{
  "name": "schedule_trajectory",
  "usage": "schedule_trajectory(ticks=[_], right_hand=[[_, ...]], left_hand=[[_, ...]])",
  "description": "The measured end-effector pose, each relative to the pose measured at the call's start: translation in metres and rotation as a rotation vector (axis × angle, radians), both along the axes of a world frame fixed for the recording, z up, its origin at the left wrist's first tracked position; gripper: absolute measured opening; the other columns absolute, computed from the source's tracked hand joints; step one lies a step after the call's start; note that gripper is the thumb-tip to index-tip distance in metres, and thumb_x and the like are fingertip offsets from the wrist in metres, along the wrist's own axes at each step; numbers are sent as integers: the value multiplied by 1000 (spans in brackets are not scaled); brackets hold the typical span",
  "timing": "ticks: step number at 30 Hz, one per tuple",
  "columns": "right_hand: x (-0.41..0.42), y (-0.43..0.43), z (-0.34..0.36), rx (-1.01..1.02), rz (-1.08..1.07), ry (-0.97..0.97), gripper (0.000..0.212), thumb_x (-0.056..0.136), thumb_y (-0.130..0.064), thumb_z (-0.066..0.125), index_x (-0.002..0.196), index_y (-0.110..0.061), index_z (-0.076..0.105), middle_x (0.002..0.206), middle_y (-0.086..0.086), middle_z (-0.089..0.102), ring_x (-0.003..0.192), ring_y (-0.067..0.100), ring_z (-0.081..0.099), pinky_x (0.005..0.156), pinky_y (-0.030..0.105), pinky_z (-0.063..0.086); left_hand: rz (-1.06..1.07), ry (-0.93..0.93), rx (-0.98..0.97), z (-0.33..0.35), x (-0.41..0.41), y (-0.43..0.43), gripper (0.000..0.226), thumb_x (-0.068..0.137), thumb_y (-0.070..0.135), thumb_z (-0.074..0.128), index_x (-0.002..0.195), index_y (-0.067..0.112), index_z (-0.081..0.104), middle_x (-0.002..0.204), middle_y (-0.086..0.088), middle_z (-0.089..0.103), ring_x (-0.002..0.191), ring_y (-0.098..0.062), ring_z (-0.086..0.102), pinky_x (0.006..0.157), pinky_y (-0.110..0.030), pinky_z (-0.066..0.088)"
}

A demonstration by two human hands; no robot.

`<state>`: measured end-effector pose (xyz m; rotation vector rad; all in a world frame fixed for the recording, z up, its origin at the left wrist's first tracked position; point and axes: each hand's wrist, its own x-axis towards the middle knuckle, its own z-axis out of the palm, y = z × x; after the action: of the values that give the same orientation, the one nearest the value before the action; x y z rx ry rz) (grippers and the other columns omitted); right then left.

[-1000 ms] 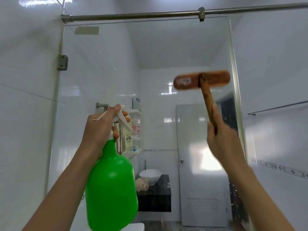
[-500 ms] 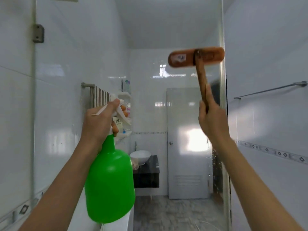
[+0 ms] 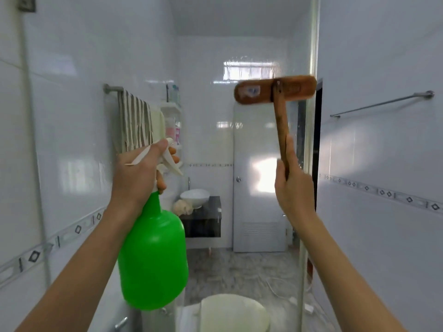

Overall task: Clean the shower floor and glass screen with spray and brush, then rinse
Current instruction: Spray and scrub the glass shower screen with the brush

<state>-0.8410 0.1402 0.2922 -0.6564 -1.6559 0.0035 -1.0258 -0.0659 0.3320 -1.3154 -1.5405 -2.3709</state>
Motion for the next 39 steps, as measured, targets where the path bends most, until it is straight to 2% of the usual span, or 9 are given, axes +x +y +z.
schedule_trajectory(ticks=[4, 9, 11, 15, 17, 22, 29, 36, 39], right_hand=[[7, -34, -125, -72, 135, -41, 61, 98, -34, 37, 152, -33, 10, 53, -12, 43, 46, 11, 51, 39, 11, 39], [-1, -10, -51, -9, 50, 3, 60, 101, -24, 41, 152, -26, 10, 51, -12, 35, 35, 5, 38, 40, 9, 36], [-4, -2, -52, 0, 23, 43, 60, 101, -25, 39, 153, -26, 8, 51, -10, 35, 37, 5, 36, 39, 12, 35], [2, -19, -199, -96, 95, -7, 56, 102, -35, 34, 153, -32, 12, 62, -5, 53, 40, 8, 42, 39, 18, 42], [7, -25, -231, -142, 139, -64, 56, 101, -41, 32, 153, -33, 11, 72, 1, 61, 41, 5, 42, 40, 23, 47], [-21, 1, -130, -28, 96, 61, 61, 101, -26, 41, 151, -34, 7, 53, -6, 42, 40, 11, 43, 40, 27, 46], [-29, -44, -234, -110, 171, -109, 58, 99, -40, 32, 151, -41, 5, 56, -9, 47, 37, 7, 43, 35, 25, 43], [-111, -34, -93, 78, 254, -51, 55, 99, -40, 34, 151, -32, 16, 56, -4, 52, 40, 8, 47, 41, 24, 49], [-133, -65, -131, -37, 358, -4, 51, 98, -43, 39, 144, -54, 18, 55, -12, 50, 40, 9, 48, 41, 23, 49]], left_hand=[[13, 2, -10, -20, 2, 1, 30, 94, 41, 60, 74, 27, 78, 85, -8, 77, 40, -18, 45, 51, -30, 42], [-11, -2, -39, -39, 9, 4, 25, 94, 38, 60, 80, 26, 77, 87, -5, 77, 57, -35, 54, 50, -29, 42], [-4, -5, -58, -47, 11, 3, 27, 96, 38, 58, 85, 22, 76, 90, -2, 78, 50, -29, 54, 47, -27, 42], [2, -3, -77, -60, 9, -2, 27, 97, 38, 56, 89, 22, 76, 91, 0, 77, 38, -17, 45, 45, -25, 40], [-1, -10, -85, -65, 8, -5, 30, 96, 40, 57, 89, 19, 77, 90, 0, 78, 38, -17, 44, 46, -26, 39], [32, 3, -133, -74, 5, -5, 29, 96, 41, 57, 87, 22, 78, 86, -3, 77, 43, -21, 47, 50, -28, 42], [64, -45, -50, -82, -16, -24, 25, 94, 42, 58, 81, 36, 78, 87, -2, 77, 38, -17, 45, 49, -28, 40], [159, -70, -33, -84, -50, -56, 30, 96, 39, 58, 85, 20, 78, 87, -6, 77, 37, -15, 43, 44, -25, 41], [209, -78, -9, -85, -66, -71, 28, 94, 43, 59, 82, 29, 80, 84, -20, 74, 40, -17, 45, 55, -32, 42]])
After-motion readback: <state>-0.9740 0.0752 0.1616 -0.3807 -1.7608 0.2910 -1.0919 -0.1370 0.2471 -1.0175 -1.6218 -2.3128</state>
